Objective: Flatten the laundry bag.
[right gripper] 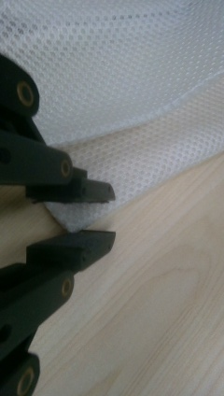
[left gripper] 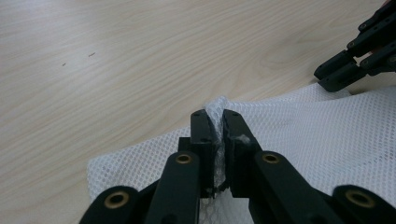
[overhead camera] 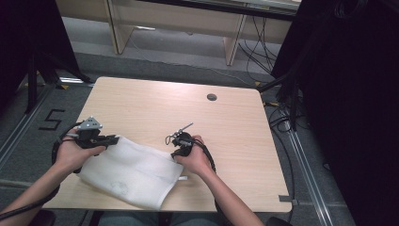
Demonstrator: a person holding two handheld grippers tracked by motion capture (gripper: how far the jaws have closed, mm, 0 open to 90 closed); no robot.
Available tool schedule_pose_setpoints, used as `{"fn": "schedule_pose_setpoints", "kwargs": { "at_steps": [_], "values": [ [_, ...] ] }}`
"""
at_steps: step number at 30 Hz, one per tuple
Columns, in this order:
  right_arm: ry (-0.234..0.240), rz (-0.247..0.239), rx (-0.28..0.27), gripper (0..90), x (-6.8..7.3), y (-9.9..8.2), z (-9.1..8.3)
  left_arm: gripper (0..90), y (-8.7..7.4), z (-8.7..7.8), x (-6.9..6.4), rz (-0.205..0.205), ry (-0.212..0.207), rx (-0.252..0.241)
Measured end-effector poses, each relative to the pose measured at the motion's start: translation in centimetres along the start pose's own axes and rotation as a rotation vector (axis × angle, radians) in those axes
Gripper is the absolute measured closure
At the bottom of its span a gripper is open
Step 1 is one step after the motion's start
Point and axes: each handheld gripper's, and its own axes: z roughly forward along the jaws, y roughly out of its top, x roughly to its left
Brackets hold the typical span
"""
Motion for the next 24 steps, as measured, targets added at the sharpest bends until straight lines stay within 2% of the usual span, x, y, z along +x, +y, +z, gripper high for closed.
{"fn": "schedule_pose_setpoints", "kwargs": {
  "at_steps": [2, 5, 12, 14, 17, 23, 24],
  "values": [
    [0.015, -0.002, 0.004, 84.1, 0.02, 0.01, -0.02, 83.6, 0.0, 0.09, -0.12, -0.013, -0.006, -0.009],
    [0.01, -0.001, 0.011, 86.5, 0.22, 0.04, -0.05, 83.7, 0.01, 0.08, -0.16, -0.008, 0.001, -0.017],
    [0.015, 0.014, 0.016, 87.2, 0.18, 0.05, -0.04, 83.7, 0.05, 0.0, -0.16, -0.011, -0.008, -0.014],
    [0.017, 0.015, 0.008, 87.1, 0.13, 0.05, -0.04, 83.7, 0.14, -0.1, -0.06, 0.009, -0.006, -0.004],
    [0.021, 0.026, 0.012, 87.2, 0.13, 0.04, -0.07, 83.6, 0.15, -0.07, -0.09, 0.008, -0.005, -0.003],
    [0.011, 0.022, 0.002, 87.2, -0.05, 0.05, -0.08, 83.7, 0.21, -0.05, -0.1, 0.009, -0.008, -0.019],
    [0.005, 0.027, 0.001, 87.3, -0.26, 0.1, -0.13, 83.7, 0.27, 0.05, -0.3, -0.006, -0.012, -0.035]
  ]
}}
